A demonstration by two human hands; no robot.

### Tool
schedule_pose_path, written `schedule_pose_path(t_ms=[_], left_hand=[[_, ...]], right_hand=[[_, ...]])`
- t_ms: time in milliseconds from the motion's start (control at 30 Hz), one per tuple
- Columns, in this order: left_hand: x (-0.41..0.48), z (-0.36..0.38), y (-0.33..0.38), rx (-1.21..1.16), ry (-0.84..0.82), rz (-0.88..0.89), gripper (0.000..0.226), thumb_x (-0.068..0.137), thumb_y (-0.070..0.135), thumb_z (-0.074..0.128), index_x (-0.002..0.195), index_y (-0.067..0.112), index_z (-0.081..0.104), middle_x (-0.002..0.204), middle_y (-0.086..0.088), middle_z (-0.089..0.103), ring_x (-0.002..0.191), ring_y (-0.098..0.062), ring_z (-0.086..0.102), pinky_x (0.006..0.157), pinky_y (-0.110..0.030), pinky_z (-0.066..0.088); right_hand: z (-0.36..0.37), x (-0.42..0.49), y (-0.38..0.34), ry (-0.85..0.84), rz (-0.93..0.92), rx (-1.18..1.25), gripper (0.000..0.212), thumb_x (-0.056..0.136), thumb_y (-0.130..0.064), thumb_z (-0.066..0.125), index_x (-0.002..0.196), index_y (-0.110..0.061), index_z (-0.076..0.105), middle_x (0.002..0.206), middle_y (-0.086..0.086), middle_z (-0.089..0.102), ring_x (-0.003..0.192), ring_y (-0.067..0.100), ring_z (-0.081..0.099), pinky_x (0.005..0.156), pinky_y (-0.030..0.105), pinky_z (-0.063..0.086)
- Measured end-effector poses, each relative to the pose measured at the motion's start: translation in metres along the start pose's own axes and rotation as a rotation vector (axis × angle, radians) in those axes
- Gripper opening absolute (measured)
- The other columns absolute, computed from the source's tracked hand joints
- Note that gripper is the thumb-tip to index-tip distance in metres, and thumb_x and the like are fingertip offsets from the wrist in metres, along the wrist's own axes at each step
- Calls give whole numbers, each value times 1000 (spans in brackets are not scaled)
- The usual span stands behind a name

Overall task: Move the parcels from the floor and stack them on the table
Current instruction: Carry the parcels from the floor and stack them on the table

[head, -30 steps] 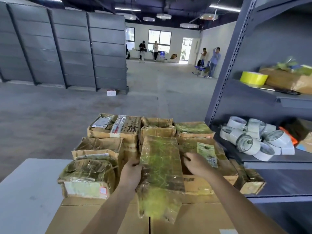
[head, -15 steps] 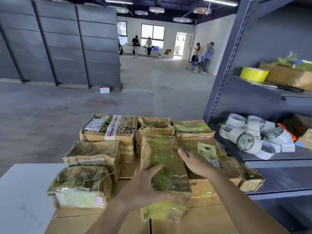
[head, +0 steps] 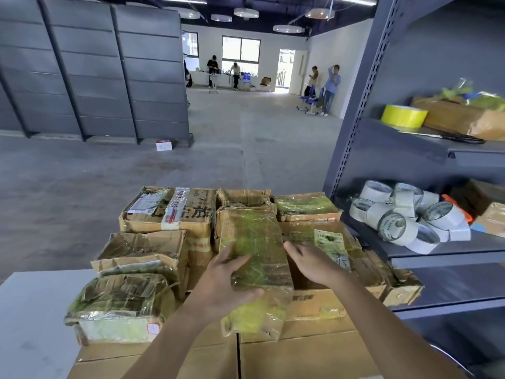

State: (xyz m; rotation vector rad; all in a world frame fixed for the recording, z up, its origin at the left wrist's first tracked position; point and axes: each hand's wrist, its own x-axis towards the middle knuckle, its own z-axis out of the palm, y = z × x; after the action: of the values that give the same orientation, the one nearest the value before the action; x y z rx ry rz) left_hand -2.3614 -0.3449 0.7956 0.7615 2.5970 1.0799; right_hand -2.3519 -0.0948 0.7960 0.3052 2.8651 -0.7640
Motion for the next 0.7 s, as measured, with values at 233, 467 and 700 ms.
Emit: schedule_pose_path(t_ms=[233,467,700], left_hand=[[-5,7,-12,-51,141,27,79,69,66,67,140,42,40,155,21,7,145,-9,15,116,-31,23],[10,4,-1,23,122,23,76,71,64,68,139,39,43,158,14,12,144,-13,22,114,-36,32],[11,-2,0,325,26,7,79,74,78,49,141,42,30,157,10,11,141,-29,25,111,-47,32]], right_hand=[[-2,-5,3,23,-25,25,69,98,-62,20,115,-10,62,113,13,61,98,29,62,93,46,47],[-2,-3,3,14,-15,49,58,100,-57,24,126,-19,58,117,7,58,101,23,58,93,41,46],[-4,2,-7,-17,94,83,74,94,-69,21,136,-17,52,138,15,53,122,31,53,97,39,42]])
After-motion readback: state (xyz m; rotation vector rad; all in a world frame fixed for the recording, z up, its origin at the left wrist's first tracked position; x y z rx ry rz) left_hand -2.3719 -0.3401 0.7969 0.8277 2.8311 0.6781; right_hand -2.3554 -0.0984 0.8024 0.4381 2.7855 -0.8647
